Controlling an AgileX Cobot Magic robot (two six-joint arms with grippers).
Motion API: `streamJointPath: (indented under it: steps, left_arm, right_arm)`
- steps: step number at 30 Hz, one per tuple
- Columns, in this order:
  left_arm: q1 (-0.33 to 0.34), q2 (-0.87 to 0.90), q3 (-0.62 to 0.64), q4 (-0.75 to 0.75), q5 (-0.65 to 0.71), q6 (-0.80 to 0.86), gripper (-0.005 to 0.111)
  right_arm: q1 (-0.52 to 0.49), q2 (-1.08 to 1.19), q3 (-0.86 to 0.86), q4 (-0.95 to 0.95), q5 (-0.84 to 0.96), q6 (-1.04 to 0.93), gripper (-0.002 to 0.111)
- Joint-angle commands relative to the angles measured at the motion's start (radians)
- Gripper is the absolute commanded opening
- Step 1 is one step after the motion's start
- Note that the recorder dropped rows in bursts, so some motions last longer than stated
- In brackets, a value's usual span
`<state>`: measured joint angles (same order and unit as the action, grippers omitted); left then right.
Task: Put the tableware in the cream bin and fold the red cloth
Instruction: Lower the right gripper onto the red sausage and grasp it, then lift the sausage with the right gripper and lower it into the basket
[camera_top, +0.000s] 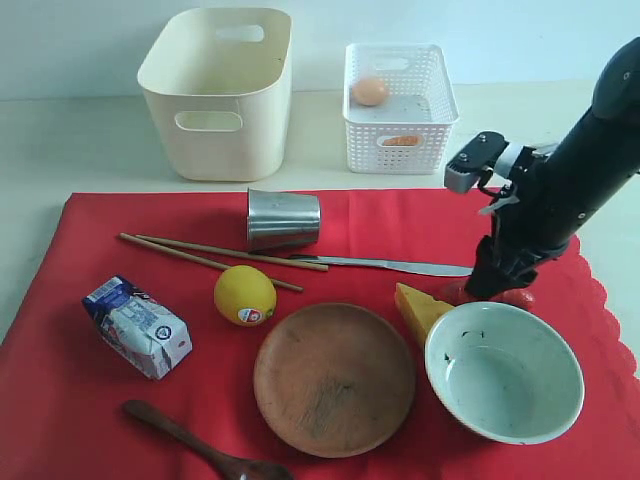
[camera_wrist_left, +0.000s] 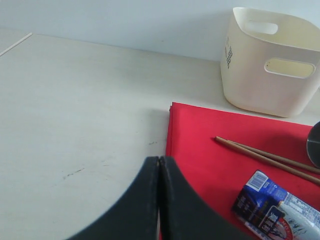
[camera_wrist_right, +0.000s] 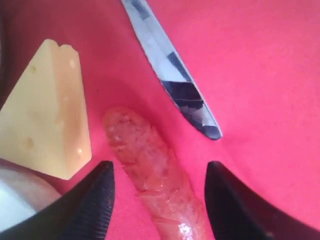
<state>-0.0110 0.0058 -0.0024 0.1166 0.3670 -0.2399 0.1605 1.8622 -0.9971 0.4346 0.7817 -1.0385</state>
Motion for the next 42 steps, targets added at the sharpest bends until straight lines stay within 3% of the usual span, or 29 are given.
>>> streamJointPath:
  steps: [1, 13, 24, 42]
  left_arm:
    - [0.002, -0.006, 0.002, 0.004, -0.006, 0.000, 0.000]
    - [0.002, -0.006, 0.002, 0.004, -0.006, 0.000, 0.000]
    - [0.002, -0.006, 0.002, 0.004, -0.006, 0.000, 0.000]
    - [0.002, -0.006, 0.002, 0.004, -0.006, 0.000, 0.000]
  right_arm:
    - [-0.004, 0.022, 0.001, 0.018, 0.006, -0.058, 0.053]
    - [-0.004, 0.060, 0.001, 0.018, -0.025, -0.059, 0.049]
    - [-0.004, 0.060, 0.001, 0.009, -0.057, -0.059, 0.000]
    - [-0.004, -0.116, 0.001, 0.010, -0.052, -0.049, 0.000]
